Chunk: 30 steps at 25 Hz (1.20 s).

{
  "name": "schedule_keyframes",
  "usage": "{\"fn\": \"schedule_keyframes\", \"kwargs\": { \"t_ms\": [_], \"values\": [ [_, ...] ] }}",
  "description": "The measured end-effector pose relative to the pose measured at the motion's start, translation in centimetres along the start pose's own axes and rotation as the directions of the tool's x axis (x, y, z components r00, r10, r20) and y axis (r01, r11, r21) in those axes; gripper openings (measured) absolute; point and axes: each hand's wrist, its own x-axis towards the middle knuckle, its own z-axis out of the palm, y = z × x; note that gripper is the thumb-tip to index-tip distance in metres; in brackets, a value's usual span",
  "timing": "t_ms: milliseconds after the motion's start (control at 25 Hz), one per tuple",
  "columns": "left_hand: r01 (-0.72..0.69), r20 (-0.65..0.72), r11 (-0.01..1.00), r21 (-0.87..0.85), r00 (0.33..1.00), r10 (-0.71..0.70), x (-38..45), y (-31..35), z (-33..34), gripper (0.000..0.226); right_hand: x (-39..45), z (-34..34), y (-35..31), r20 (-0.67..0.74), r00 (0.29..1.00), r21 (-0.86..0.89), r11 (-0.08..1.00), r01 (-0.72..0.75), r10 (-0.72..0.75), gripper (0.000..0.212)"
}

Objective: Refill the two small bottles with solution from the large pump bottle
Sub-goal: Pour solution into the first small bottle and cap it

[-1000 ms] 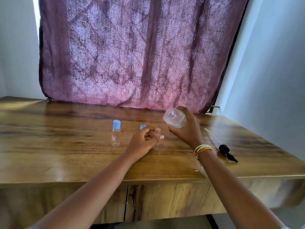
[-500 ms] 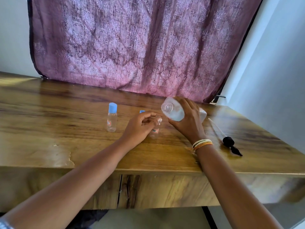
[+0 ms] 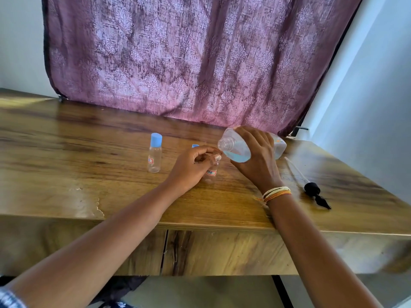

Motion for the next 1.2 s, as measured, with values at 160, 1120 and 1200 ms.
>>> {"fn": "schedule_keyframes", "kwargs": {
  "t_ms": [160,1120,1200],
  "values": [
    [0.005,-0.009,1.0,0.007,1.0,-0.005,0.04,0.01,0.01,0.02,0.05,0.02,-0.07,-0.013,1.0,-0.025,0.999,0.027,-0.027,0.05],
    [0.036,0.001,0.998,-0.057,0.999,-0.036,0.11,0.06,0.1,0.015,-0.1,0.39,0.53,-0.066,0.994,-0.081,0.993,0.084,-0.09,0.048],
    [0.022,-0.001,0.999,-0.034,1.0,-0.022,0.12,0.02,0.05,0.017,-0.1,0.41,0.52,-0.068,0.994,-0.079,0.993,0.083,-0.088,0.049]
  ]
}}
